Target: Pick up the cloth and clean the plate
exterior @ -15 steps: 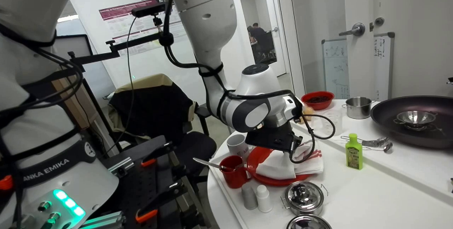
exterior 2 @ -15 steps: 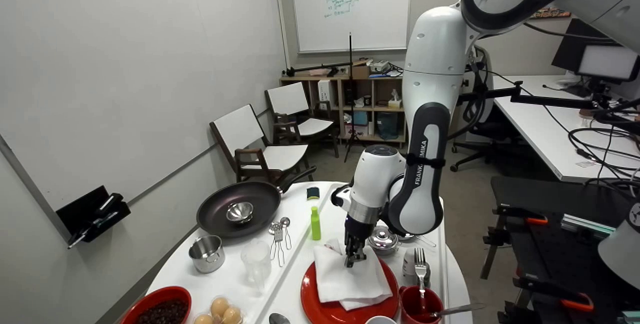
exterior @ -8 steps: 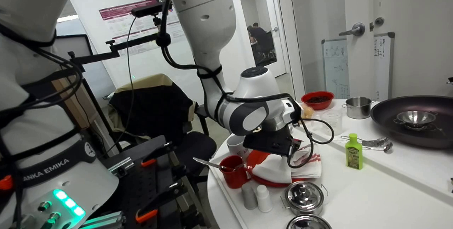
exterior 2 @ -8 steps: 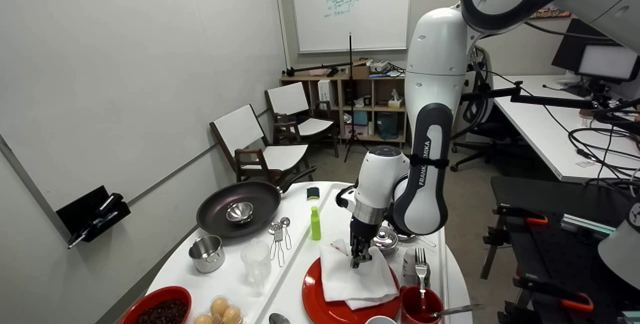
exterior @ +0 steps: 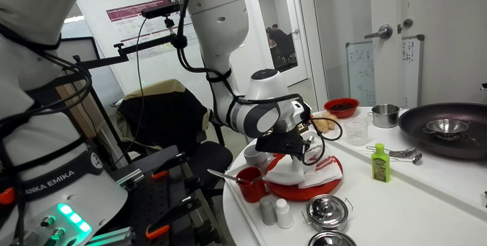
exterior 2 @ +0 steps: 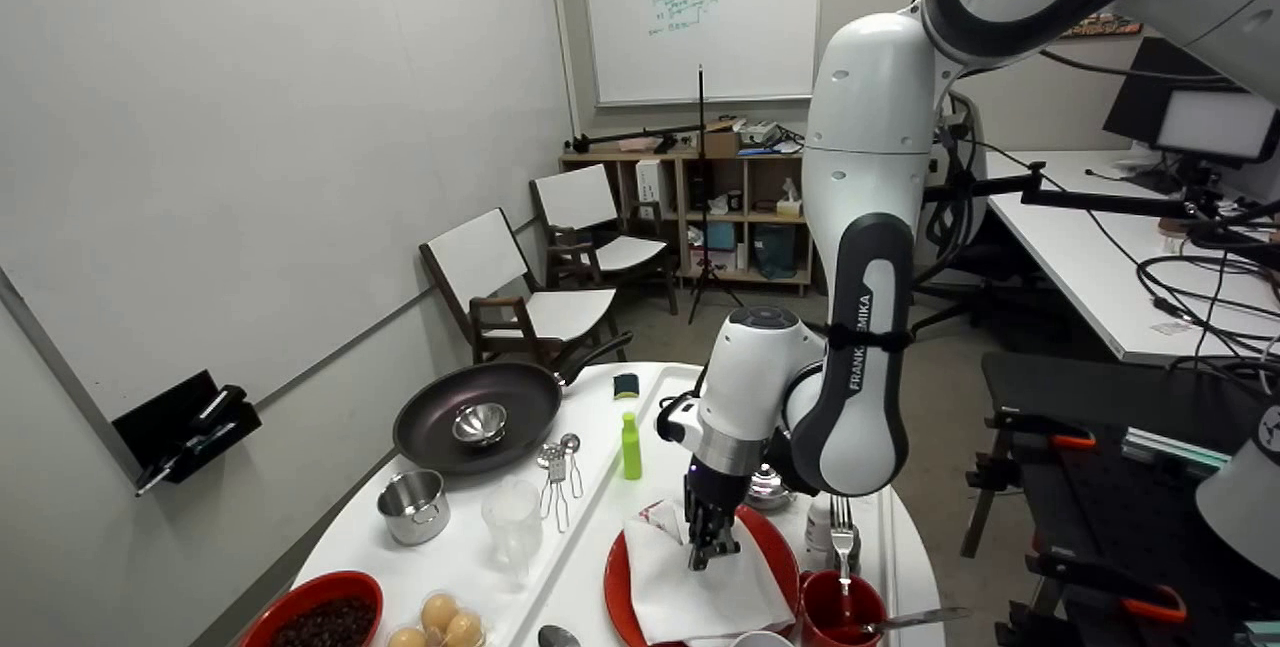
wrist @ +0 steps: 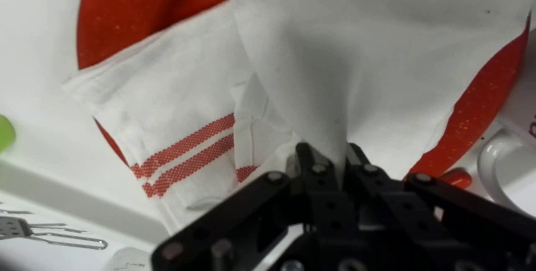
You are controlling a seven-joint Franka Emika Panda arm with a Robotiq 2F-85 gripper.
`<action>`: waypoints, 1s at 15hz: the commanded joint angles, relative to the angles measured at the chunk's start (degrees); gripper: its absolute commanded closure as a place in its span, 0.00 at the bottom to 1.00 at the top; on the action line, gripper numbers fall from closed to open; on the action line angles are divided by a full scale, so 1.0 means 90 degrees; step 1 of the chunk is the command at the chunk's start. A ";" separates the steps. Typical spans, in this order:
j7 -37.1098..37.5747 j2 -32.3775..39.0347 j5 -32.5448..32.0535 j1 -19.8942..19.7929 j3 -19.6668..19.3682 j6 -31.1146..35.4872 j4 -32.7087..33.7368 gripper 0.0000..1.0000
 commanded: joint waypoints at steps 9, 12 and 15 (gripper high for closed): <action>-0.0106 -0.0095 -0.0180 0.0464 0.0047 0.0027 -0.0046 0.97; -0.0109 -0.0093 -0.0198 0.0286 -0.0023 0.0119 -0.0186 0.97; -0.0092 -0.0129 -0.0180 0.0086 -0.0163 0.0216 -0.0317 0.97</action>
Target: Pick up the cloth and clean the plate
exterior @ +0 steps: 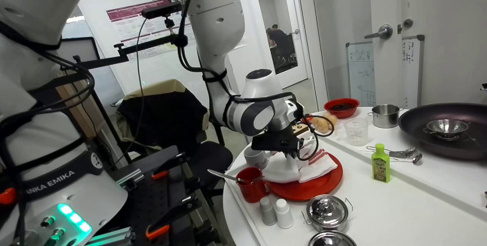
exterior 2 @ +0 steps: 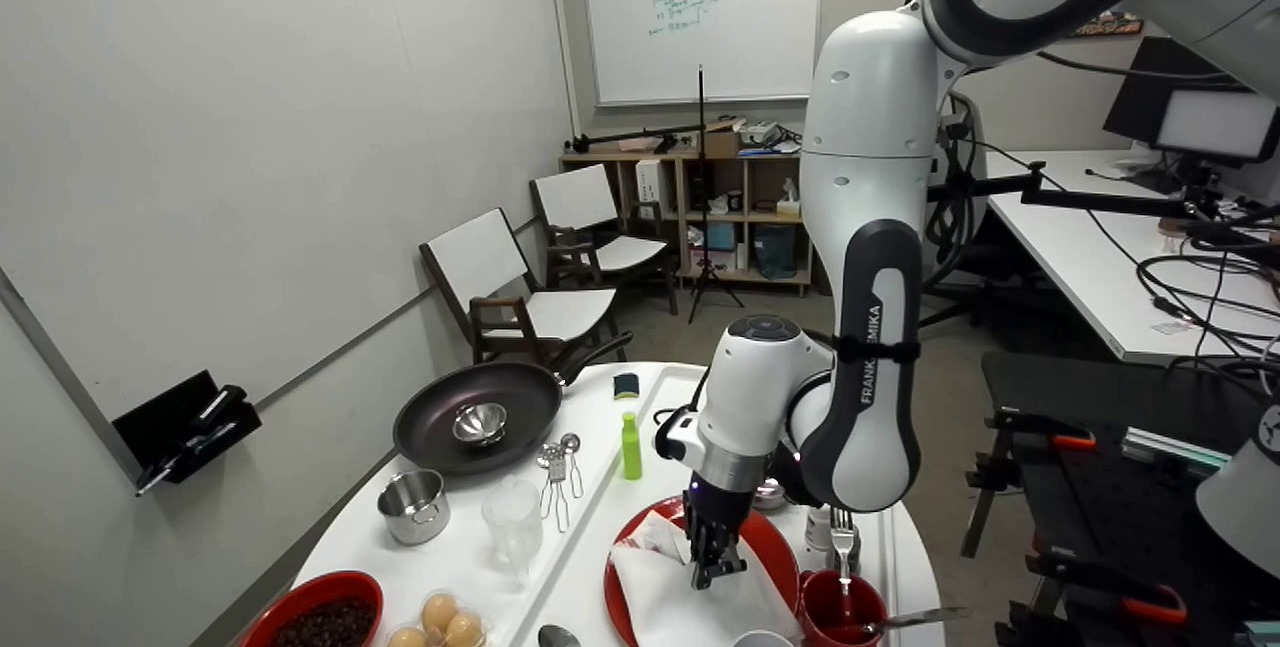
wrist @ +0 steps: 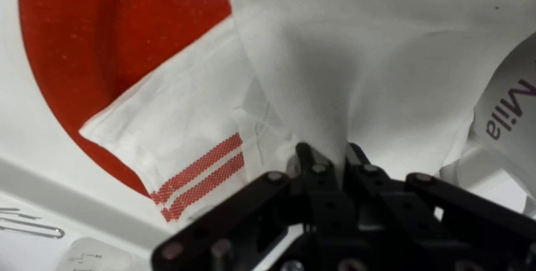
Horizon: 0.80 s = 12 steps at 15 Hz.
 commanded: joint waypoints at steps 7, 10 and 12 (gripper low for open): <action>-0.0011 -0.0143 -0.0149 -0.0879 -0.0153 0.0326 -0.0274 0.97; 0.0021 -0.0285 -0.0212 -0.1007 -0.0080 0.0539 -0.0400 0.97; 0.0056 -0.0415 -0.0276 -0.1030 -0.0062 0.0765 -0.0514 0.97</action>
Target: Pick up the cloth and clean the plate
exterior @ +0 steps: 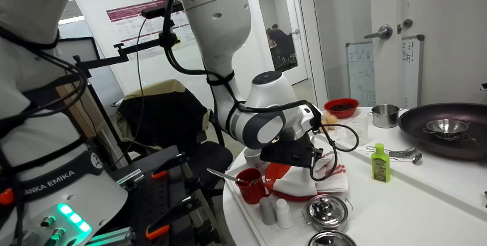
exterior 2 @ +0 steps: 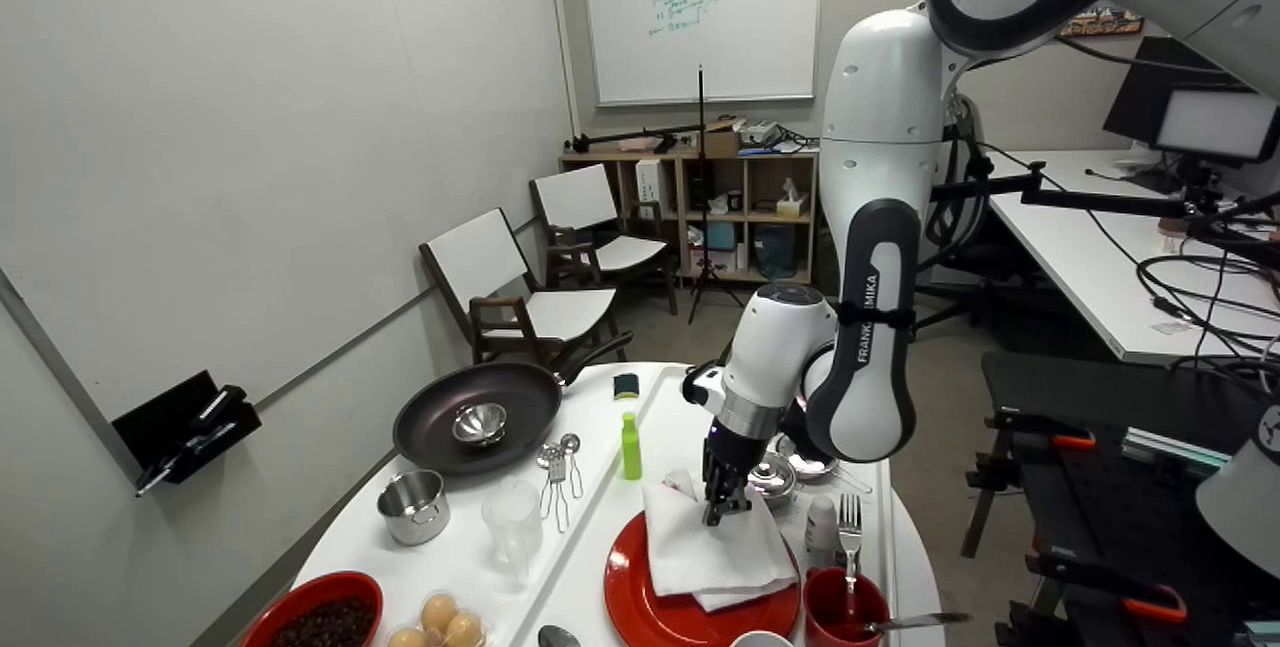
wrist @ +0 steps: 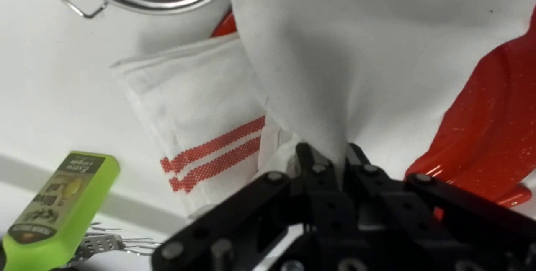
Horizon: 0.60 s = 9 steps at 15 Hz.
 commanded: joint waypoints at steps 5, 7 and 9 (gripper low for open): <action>0.0280 -0.0875 -0.0481 -0.0481 0.0338 0.0534 -0.0510 0.97; 0.0446 -0.0998 -0.0566 -0.0834 0.0573 0.0523 -0.0501 0.97; 0.0641 -0.1079 -0.0632 -0.1271 0.0840 0.0513 -0.0517 0.97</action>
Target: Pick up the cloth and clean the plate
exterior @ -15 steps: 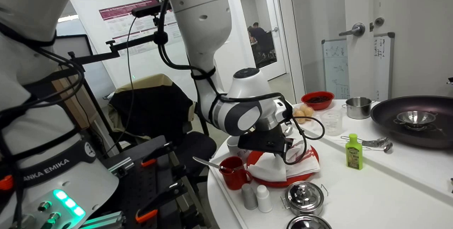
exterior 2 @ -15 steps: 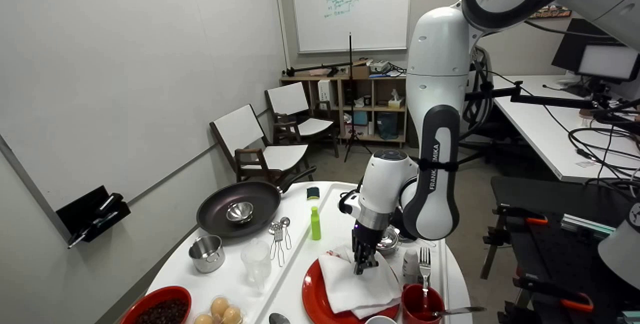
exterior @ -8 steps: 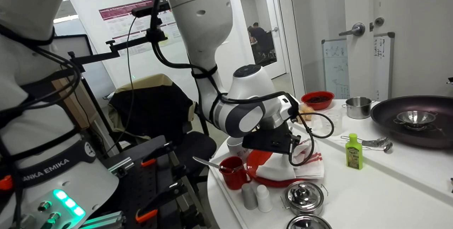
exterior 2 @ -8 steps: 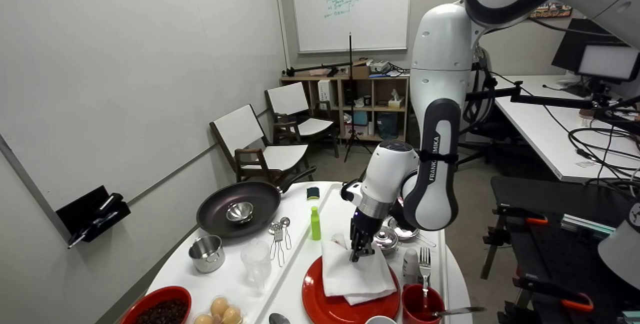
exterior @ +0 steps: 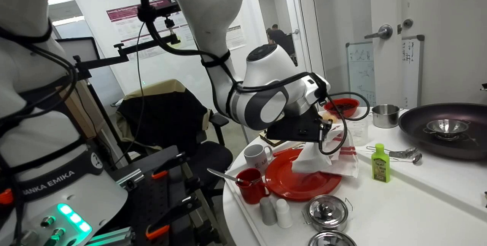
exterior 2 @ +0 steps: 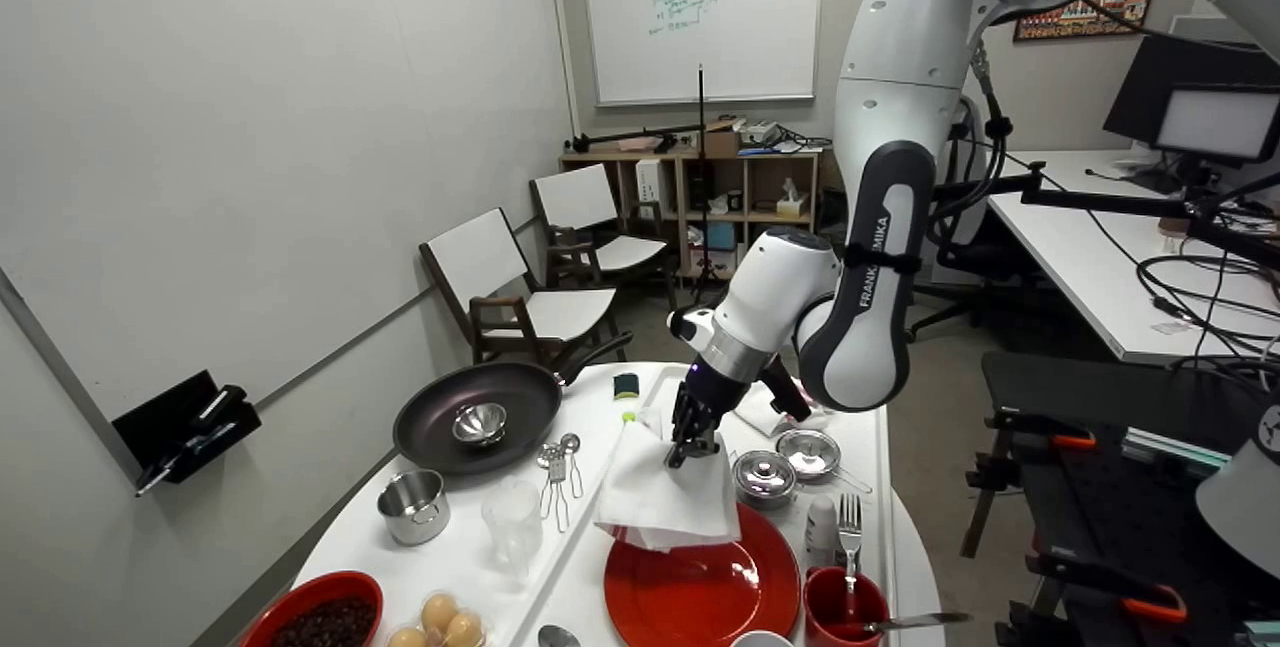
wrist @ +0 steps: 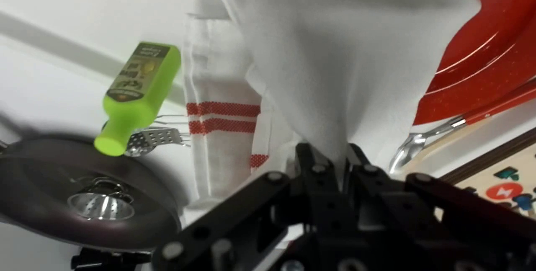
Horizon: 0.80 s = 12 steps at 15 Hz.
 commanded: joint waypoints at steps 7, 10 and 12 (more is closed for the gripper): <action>0.0607 -0.0189 -0.0335 -0.1944 0.1129 -0.0080 -0.0232 0.97; 0.0644 -0.0158 -0.0310 -0.2468 0.1437 -0.0178 -0.0197 0.97; 0.0696 -0.0105 -0.0327 -0.2873 0.1715 -0.0387 -0.0113 0.97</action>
